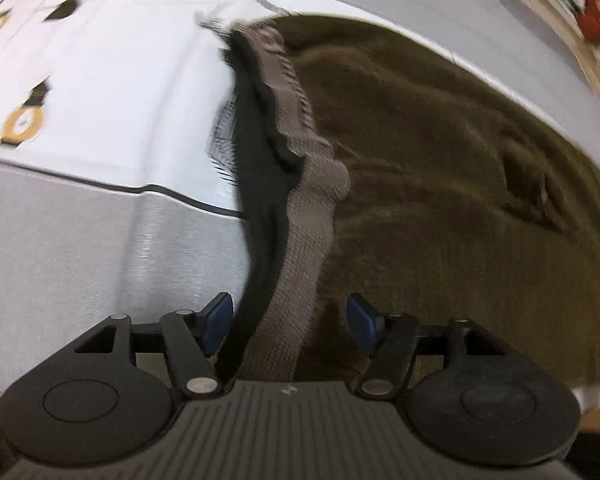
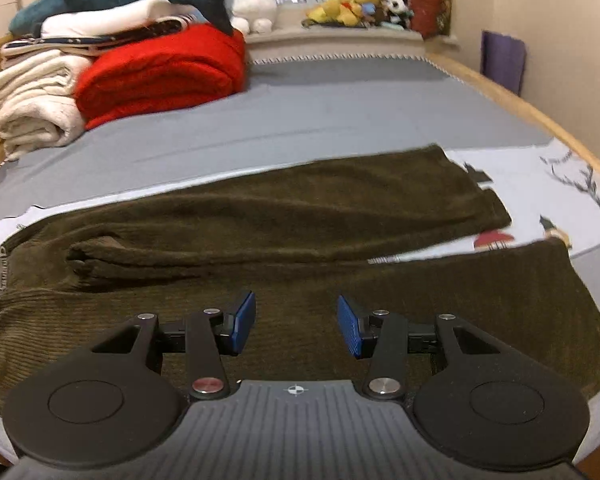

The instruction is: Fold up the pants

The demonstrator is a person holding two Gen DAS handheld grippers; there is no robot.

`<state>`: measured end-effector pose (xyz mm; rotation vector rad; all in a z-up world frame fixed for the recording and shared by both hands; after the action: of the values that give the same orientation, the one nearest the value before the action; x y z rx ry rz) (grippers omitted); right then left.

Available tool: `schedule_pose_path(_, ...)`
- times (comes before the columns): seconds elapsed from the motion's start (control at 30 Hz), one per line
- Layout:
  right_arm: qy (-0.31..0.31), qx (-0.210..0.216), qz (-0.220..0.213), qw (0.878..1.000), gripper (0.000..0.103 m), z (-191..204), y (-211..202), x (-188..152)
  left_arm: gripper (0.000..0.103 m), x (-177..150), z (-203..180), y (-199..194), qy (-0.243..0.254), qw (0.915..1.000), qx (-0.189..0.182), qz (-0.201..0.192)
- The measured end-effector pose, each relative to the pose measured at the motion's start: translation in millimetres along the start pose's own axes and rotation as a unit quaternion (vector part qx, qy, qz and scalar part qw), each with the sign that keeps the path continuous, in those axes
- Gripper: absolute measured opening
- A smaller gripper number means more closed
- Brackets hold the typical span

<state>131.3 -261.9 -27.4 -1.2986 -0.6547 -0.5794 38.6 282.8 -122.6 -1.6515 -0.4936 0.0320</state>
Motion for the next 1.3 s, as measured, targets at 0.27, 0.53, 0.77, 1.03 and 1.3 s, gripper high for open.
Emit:
schedule_pose_path(0.27,0.012,-0.012,0.002,1.0,0.048,-6,0,-6,0.055,-12,-17,21,0.115,0.9922,0.044,0.017)
schedule_pose_path(0.53,0.006,-0.018,0.008,1.0,0.048,-3,6,-8,0.016,-16,-8,8,0.159,0.9837,0.083,0.017)
schedule_pose_path(0.77,0.0,-0.01,0.014,1.0,0.048,5,11,-7,0.028,-12,-17,-2,0.17,0.9794,0.108,-0.008)
schedule_pose_path(1.03,-0.02,-0.003,0.015,1.0,0.048,17,15,-7,0.053,-10,-54,-28,0.208,0.9746,0.041,-0.07)
schedule_pose_path(1.3,-0.03,-0.001,0.019,0.999,0.048,23,21,-5,0.041,-26,-67,4,0.267,0.9608,0.074,0.01)
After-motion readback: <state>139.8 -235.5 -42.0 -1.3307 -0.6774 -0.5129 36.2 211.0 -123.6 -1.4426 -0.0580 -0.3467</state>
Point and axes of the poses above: each gripper's, at about its wrist camera, not at the fingertips, and y roughly the way its jaws point, z to its left, x to its top, the point moved 5 cm from there along y, roughly the way its jaws point, and after that the axes turned 3 degrees about y, right-handed, at the moved point
